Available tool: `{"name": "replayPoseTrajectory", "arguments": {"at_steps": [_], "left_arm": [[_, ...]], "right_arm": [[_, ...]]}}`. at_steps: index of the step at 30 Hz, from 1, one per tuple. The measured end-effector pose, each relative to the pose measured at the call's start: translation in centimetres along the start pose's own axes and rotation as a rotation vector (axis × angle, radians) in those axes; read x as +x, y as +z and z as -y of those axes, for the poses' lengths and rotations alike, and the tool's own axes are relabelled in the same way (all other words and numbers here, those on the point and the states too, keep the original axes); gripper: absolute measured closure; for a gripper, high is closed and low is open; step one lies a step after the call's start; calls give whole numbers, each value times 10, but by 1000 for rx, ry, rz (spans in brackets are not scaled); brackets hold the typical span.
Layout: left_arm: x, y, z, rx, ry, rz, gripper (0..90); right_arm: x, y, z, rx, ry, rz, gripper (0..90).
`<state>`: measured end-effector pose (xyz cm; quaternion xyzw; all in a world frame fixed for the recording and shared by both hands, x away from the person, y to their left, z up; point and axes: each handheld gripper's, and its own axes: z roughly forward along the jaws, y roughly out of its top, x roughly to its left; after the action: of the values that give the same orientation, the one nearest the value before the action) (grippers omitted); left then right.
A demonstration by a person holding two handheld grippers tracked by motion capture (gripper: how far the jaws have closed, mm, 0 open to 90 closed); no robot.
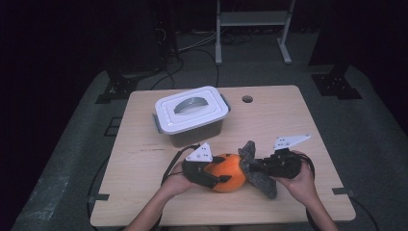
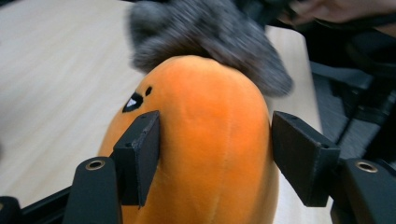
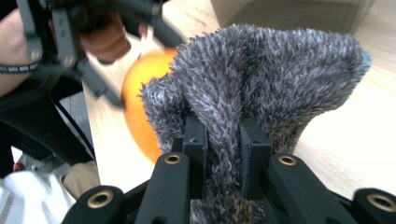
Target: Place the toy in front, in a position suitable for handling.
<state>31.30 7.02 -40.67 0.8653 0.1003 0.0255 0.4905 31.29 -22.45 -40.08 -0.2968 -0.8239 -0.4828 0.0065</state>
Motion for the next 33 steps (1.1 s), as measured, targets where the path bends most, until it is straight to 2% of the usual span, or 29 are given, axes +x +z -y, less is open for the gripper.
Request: {"name": "replayPoseTrajectory", "arguments": {"at_steps": [1, 2, 3, 6, 7, 9, 11, 18, 21, 24, 26, 29, 31, 33], "left_arm": [[0, 0, 0, 0, 0, 0, 347], [-3, 2, -1, 3, 5, 59, 348], [-5, 3, -3, 1, 12, 76, 347], [-6, 1, -5, 0, 28, 50, 316], [-5, -1, -6, -5, 30, 29, 306], [-1, -3, -4, -7, 15, -3, 293], [2, -3, -2, -6, -3, -10, 284], [1, 3, 1, 40, -16, 50, 300], [-2, 3, 0, 65, -3, 76, 299], [-5, 2, -1, 92, 12, 127, 302], [-6, 1, -2, 100, 20, 144, 313], [-4, -1, -3, 93, 20, 138, 327], [-1, -4, -3, 58, 30, 110, 330], [2, -4, -3, 22, 23, 79, 329]], "right_arm": [[0, -1, 0, -9, 3, 0, 755], [0, -2, -1, -11, 2, -2, 755], [0, -1, -1, -7, 4, -3, 754], [-1, 5, 3, 24, 18, -31, 753], [-1, 7, 4, 32, 22, -44, 753], [0, 8, 6, 47, 23, -62, 753], [0, 9, 7, 59, 18, -66, 753], [-3, 10, 9, 72, 21, -57, 751], [-4, 11, 9, 81, 16, -48, 751], [-4, 11, 10, 96, 13, -36, 750], [-5, 12, 11, 104, 13, -34, 750], [-3, 12, 12, 104, 7, -38, 750], [-2, 11, 13, 108, -7, -46, 750], [-1, 11, 14, 110, -11, -59, 750]]}}
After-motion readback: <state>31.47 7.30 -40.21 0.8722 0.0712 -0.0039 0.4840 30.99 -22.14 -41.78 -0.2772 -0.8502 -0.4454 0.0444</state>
